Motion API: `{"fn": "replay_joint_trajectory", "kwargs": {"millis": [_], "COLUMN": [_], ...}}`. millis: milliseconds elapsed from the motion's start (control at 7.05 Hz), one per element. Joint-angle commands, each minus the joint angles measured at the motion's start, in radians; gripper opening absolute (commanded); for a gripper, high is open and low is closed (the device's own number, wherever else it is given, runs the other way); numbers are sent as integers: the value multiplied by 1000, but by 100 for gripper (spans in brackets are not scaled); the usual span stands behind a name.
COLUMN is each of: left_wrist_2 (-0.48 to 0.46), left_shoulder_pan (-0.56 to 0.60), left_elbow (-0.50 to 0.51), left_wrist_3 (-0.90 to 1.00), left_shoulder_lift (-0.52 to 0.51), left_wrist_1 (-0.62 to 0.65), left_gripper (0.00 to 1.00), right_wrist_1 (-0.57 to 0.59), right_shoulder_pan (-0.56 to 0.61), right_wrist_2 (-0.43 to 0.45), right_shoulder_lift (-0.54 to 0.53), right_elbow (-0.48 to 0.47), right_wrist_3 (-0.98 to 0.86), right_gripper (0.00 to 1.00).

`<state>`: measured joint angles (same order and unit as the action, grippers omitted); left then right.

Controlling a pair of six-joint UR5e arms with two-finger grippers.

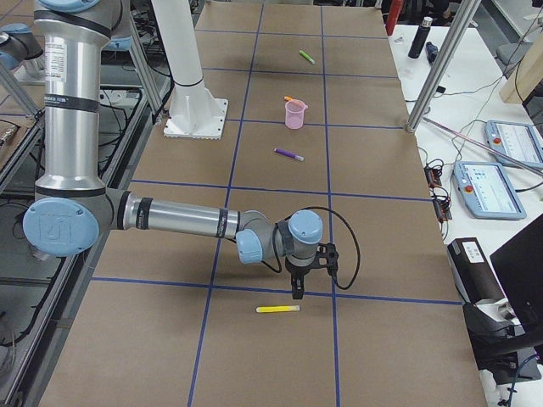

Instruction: Collect pens into pen holder

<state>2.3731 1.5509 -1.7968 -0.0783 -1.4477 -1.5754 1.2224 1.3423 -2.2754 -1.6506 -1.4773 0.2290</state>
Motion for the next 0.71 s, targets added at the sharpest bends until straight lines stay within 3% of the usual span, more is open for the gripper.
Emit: {"fn": "replay_joint_trajectory", "kwargs": {"millis": [0, 284, 568], "left_wrist_2": [0, -2, -2], "left_shoulder_pan": [0, 0, -2], "left_elbow": [-1, -1, 0], "left_wrist_3": [0, 0, 0], "left_shoulder_lift": [-2, -6, -7], "left_wrist_1": [0, 0, 0], "left_gripper": [100, 100, 100], "right_wrist_1": [-11, -11, -11], "right_shoulder_pan": [-2, 0, -2], "right_wrist_2": [-1, -6, 0], "right_shoulder_lift": [12, 12, 17], "right_elbow": [70, 113, 126], "right_wrist_3": [-42, -130, -125], "right_gripper": [94, 91, 80]}}
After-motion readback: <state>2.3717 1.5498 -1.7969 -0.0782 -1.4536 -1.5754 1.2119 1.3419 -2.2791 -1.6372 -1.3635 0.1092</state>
